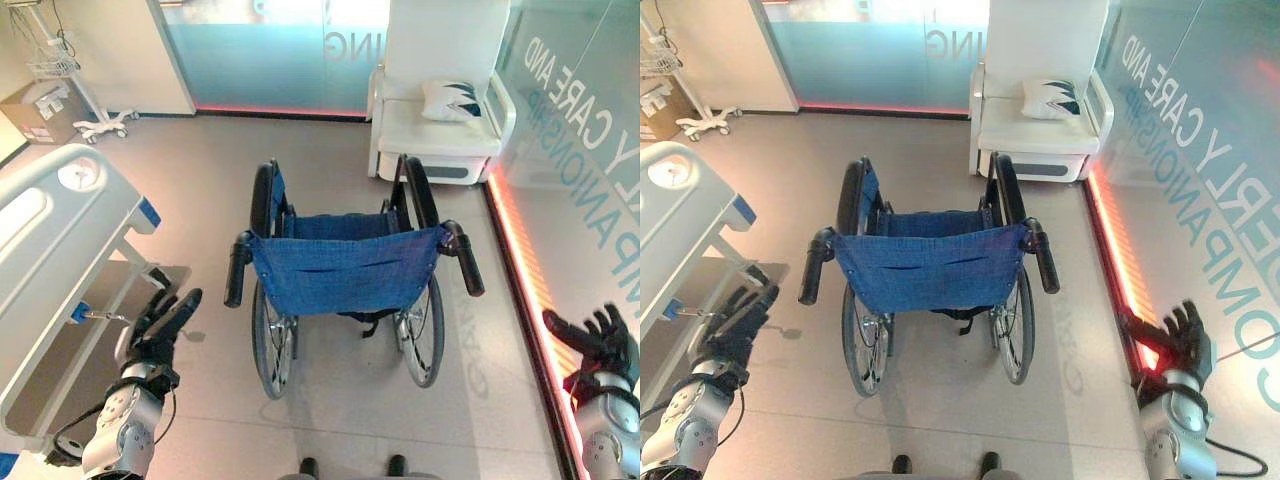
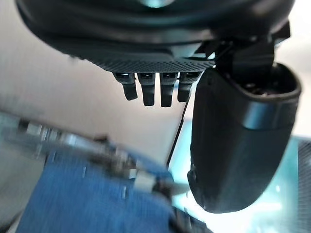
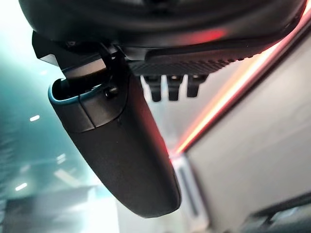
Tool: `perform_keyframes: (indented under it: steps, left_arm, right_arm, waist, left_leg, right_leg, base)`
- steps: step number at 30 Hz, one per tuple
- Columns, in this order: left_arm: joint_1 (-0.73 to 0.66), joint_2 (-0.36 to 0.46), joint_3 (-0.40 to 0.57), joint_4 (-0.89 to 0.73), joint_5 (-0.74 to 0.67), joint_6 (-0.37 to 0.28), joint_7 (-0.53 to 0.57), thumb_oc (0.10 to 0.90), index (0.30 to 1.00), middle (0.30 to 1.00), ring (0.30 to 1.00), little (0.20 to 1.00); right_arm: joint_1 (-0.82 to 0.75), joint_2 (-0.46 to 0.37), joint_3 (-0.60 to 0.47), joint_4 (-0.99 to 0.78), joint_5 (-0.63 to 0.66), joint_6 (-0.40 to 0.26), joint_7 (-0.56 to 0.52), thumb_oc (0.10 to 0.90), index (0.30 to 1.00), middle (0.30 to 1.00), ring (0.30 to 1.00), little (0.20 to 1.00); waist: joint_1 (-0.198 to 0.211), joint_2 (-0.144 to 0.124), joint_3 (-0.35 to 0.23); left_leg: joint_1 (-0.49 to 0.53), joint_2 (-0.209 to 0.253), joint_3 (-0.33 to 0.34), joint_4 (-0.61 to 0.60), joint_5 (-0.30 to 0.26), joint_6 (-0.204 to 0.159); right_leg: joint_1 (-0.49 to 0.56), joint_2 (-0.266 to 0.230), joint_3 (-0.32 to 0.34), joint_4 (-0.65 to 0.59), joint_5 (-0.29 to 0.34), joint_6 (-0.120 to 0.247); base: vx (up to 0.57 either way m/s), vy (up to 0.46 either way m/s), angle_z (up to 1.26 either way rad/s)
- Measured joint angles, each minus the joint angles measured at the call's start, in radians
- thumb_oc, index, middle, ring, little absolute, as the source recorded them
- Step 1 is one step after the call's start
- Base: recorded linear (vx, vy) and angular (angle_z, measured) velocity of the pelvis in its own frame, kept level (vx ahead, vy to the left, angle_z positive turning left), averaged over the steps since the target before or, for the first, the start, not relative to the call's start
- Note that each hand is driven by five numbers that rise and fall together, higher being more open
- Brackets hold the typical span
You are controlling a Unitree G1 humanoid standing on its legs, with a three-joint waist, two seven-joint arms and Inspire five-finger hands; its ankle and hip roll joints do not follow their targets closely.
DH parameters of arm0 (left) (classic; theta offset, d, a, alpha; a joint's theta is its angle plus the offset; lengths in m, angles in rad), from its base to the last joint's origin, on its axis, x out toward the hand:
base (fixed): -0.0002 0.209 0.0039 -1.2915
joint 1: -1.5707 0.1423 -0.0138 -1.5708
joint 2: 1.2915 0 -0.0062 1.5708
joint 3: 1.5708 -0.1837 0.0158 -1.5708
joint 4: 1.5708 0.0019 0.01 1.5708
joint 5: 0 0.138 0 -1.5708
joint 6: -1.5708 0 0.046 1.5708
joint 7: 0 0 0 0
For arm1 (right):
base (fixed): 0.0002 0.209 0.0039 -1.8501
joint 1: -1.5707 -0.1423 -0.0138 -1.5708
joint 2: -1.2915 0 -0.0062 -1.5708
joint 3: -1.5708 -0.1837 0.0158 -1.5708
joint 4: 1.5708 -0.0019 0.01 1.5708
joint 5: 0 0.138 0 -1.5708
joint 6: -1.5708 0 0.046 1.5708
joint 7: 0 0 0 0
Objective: Push the wheelchair next to the bed
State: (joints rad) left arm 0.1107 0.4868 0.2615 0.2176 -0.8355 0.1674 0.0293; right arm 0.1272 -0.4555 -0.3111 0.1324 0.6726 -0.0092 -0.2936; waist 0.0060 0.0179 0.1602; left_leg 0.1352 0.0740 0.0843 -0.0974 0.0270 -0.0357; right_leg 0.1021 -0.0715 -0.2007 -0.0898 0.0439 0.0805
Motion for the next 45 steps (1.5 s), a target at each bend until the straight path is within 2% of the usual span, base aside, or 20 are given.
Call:
perform_keyframes:
  steps: [3,10,18,28,32,37,40,45]
  left_arm:
    - [-0.001,-0.002,0.000,-0.039,-0.084,0.055,-0.043,0.800,0.900,0.900,0.900,0.900]
    - [-0.013,-0.001,0.001,-0.149,-0.273,0.135,-0.135,0.800,0.900,0.900,0.900,0.900]
    - [-0.027,0.036,0.001,-0.136,-0.280,0.148,-0.135,0.800,0.900,0.900,0.900,0.900]
    - [-0.030,0.064,0.000,-0.137,-0.304,0.149,-0.129,0.800,0.900,0.900,0.900,0.900]
    - [-0.041,0.128,-0.013,-0.140,-0.216,0.192,-0.129,0.800,0.900,0.900,0.900,0.900]
    - [-0.043,0.162,-0.019,-0.144,-0.200,0.248,-0.159,0.800,0.900,0.900,0.900,0.900]
    - [-0.043,0.167,-0.020,-0.170,-0.282,0.295,-0.145,0.800,0.900,0.900,0.900,0.900]
    - [-0.040,0.166,-0.049,-0.210,-0.385,0.298,-0.082,0.800,0.900,0.900,0.900,0.900]
  right_arm:
    - [-0.027,0.000,0.000,-0.028,0.002,0.002,0.019,0.800,0.900,0.900,0.900,0.900]
    - [-0.038,0.000,0.001,-0.071,0.006,0.005,0.100,0.800,0.900,0.900,0.900,0.900]
    - [-0.045,-0.001,0.003,-0.071,0.081,0.005,0.100,0.800,0.900,0.900,0.900,0.900]
    - [-0.045,-0.001,0.014,-0.129,0.093,0.005,0.143,0.800,0.900,0.900,0.900,0.900]
    - [-0.045,-0.026,0.025,-0.170,0.122,0.005,0.142,0.800,0.900,0.900,0.900,0.900]
    - [-0.046,-0.066,0.050,-0.176,0.131,0.007,0.142,0.800,0.900,0.900,0.900,0.900]
    - [-0.046,-0.067,0.051,-0.176,0.134,0.010,0.142,0.800,0.900,0.900,0.900,0.900]
    - [-0.046,-0.066,0.059,-0.176,0.125,0.010,0.141,0.800,0.900,0.900,0.900,0.900]
  waist:
    - [-0.004,0.001,0.000]
    - [-0.007,0.015,0.007]
    - [-0.019,0.022,0.008]
    - [-0.020,0.026,0.009]
    - [-0.020,0.026,0.009]
    - [-0.019,0.027,0.010]
    - [-0.013,0.030,0.011]
    - [0.013,0.027,0.013]
  left_leg:
    - [0.000,0.000,0.001,0.002,0.000,0.000]
    - [-0.001,0.000,0.003,0.007,0.000,0.000]
    - [0.000,0.000,0.006,0.006,0.000,0.000]
    - [0.000,0.000,0.006,0.007,0.000,0.000]
    - [-0.002,-0.001,0.006,0.006,0.000,0.000]
    - [-0.003,-0.001,0.007,0.006,0.000,0.000]
    - [-0.005,-0.001,0.007,0.006,0.000,0.000]
    - [-0.006,-0.003,0.006,0.007,0.000,0.000]
  right_leg:
    - [0.000,0.000,0.001,0.000,0.000,0.000]
    - [-0.003,0.000,0.004,0.001,0.000,0.000]
    - [-0.002,0.000,0.005,0.001,0.000,0.000]
    - [-0.003,0.000,0.007,0.001,0.000,0.000]
    - [-0.004,0.000,0.008,0.001,0.000,0.000]
    - [-0.005,0.000,0.009,0.001,0.000,0.000]
    - [-0.005,-0.001,0.008,0.001,0.000,0.000]
    - [-0.005,-0.002,0.006,0.001,0.000,0.001]
  base:
    - [0.01,0.005,0.00]
    - [0.00,0.000,0.00]
    - [0.03,0.004,-0.01]
    - [0.00,0.000,0.00]
    - [0.00,0.000,0.00]
    - [0.00,0.000,0.00]
    - [0.01,-0.011,0.02]
    - [0.00,-0.006,0.01]
